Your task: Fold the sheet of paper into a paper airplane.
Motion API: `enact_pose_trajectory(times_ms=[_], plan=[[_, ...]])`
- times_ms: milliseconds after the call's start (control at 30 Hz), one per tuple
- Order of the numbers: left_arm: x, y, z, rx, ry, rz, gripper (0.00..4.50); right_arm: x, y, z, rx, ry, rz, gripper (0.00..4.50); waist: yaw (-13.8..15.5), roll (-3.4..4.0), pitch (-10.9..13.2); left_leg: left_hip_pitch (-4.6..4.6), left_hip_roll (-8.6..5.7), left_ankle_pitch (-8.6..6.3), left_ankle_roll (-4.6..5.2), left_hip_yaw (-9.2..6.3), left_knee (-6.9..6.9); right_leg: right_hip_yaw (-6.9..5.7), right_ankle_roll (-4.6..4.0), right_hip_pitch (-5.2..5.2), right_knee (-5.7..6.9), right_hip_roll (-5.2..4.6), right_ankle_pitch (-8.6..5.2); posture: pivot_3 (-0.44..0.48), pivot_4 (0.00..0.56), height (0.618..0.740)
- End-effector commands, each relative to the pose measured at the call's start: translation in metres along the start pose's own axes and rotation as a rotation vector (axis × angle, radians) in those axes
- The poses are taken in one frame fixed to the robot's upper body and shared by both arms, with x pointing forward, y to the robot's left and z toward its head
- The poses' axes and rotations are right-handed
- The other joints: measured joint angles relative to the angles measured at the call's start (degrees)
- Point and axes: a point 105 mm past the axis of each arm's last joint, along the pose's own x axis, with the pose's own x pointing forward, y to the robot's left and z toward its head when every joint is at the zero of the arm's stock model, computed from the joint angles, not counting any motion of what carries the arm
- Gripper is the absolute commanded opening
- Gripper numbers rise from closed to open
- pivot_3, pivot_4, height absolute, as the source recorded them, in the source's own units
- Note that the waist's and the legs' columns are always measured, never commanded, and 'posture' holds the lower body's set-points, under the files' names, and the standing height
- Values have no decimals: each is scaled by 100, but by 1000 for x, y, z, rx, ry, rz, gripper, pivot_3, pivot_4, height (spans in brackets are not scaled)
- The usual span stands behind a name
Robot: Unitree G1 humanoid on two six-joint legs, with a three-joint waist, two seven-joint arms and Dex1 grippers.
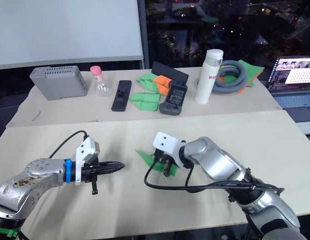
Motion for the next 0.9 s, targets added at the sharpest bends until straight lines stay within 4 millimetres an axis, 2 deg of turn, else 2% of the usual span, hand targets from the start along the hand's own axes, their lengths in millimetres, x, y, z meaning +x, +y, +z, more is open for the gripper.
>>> enact_pose_trajectory(times_ms=[33, 100, 167, 233, 300, 433, 533, 633, 800, 900], plan=[[2, -3, 9, 29, -20, -20, 0, -15, -15, 13, 22, -54, -36, 17, 4, 0, 0, 0, 0, 0, 0, 0, 0, 0, 0, 0, 0, 0, 0, 0, 150, 740], [3, -4, 9, 31, -20, -24, 0, -24, -25, 13, 124, -102, -45, 17, 5, 0, 0, -1, -1, 0, 0, 0, 1, 0, 0, 1, 1, 0, 0, 0, 150, 740], [4, -4, 10, 17, -28, -33, 0, -34, -42, 5, 205, -126, -108, 17, 11, 0, 0, -1, -1, 0, 0, 0, 1, 0, 0, 2, 1, 0, 0, 0, 150, 740], [5, -10, 13, -14, -41, -72, 0, -46, -64, -5, 257, -141, -203, 17, 18, 0, 0, -1, -1, 0, 0, 0, 1, 0, 0, 2, 5, 0, 0, 0, 150, 740], [6, -13, 15, -20, -47, -92, 0, -67, -93, -17, 319, -174, -334, 17, 29, 0, 0, -1, -2, 0, 0, 0, 1, 1, 0, 2, 8, -1, 0, 0, 150, 740], [12, -10, 15, -11, -46, -89, 0, -121, -163, -67, 396, -120, -703, 17, 42, 0, 0, 1, -6, 0, 1, 4, 3, 1, 0, 4, 10, -4, 0, 0, 150, 740], [14, -9, 15, -11, -49, -90, 0, -144, -191, -99, 466, -62, -884, 17, 5, 0, 0, 0, -4, 1, 1, 19, 1, 3, 0, 2, 11, -4, 0, 0, 150, 740], [16, -11, 14, -11, -47, -95, 0, -150, -202, -112, 561, -79, -920, 17, -89, 0, 0, -1, 5, 2, -1, 24, -3, 3, 0, 3, 14, 2, 0, 0, 150, 740], [16, -12, 12, -11, -48, -85, 0, -135, -200, -128, 703, -84, -843, 17, -208, 0, 0, -5, 8, 0, 3, 33, -3, 11, 0, 6, 16, 2, 0, 0, 150, 740], [15, -13, 12, -9, -53, -76, 0, -130, -198, -135, 720, -65, -817, 17, -229, 0, 0, -7, 7, -1, 4, 34, 0, 12, 0, 6, 15, 2, 0, 0, 150, 740]])
